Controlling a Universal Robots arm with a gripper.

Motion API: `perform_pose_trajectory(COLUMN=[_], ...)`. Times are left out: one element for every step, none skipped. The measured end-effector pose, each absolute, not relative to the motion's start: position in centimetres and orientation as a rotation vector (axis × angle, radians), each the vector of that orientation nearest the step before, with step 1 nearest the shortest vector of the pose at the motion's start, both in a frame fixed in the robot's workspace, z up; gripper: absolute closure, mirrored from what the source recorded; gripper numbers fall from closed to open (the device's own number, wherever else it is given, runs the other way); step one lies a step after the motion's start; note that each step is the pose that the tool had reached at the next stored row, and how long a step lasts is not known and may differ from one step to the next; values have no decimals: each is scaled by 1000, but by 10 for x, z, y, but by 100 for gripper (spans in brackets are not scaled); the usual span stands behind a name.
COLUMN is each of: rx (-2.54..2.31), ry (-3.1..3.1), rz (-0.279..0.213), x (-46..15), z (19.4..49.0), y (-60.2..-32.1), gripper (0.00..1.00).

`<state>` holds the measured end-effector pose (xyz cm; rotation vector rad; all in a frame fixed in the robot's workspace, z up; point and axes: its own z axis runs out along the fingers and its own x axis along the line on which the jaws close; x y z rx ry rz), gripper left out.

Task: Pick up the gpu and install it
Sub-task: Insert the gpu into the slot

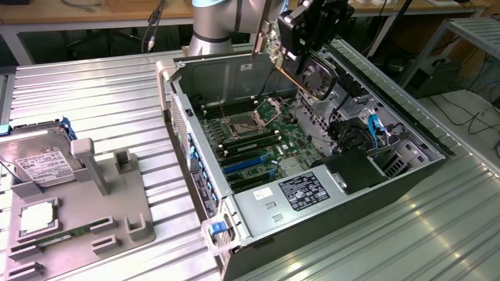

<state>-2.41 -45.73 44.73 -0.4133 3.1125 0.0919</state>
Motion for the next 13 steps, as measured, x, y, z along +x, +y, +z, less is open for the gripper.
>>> perform_pose_trajectory(rx=[-430,-439,-448,-457,-468,-480,-494,-510,-527,-541,-556,-568,-578], ry=[3111,3109,3108,3107,3106,3104,3102,3100,3098,3095,3093,3091,3089], rz=[92,92,92,92,92,92,92,92,92,92,92,92,92], x=[-24,-24,-24,-24,-24,-24,-24,-24,-24,-24,-24,-24,-24], z=[447,447,447,447,447,447,447,447,447,447,447,447,447], y=[-457,-457,-457,-457,-457,-457,-457,-457,-457,-457,-457,-457,-457], gripper=[72,72,72,72,72,72,72,72,72,72,72,72,72])
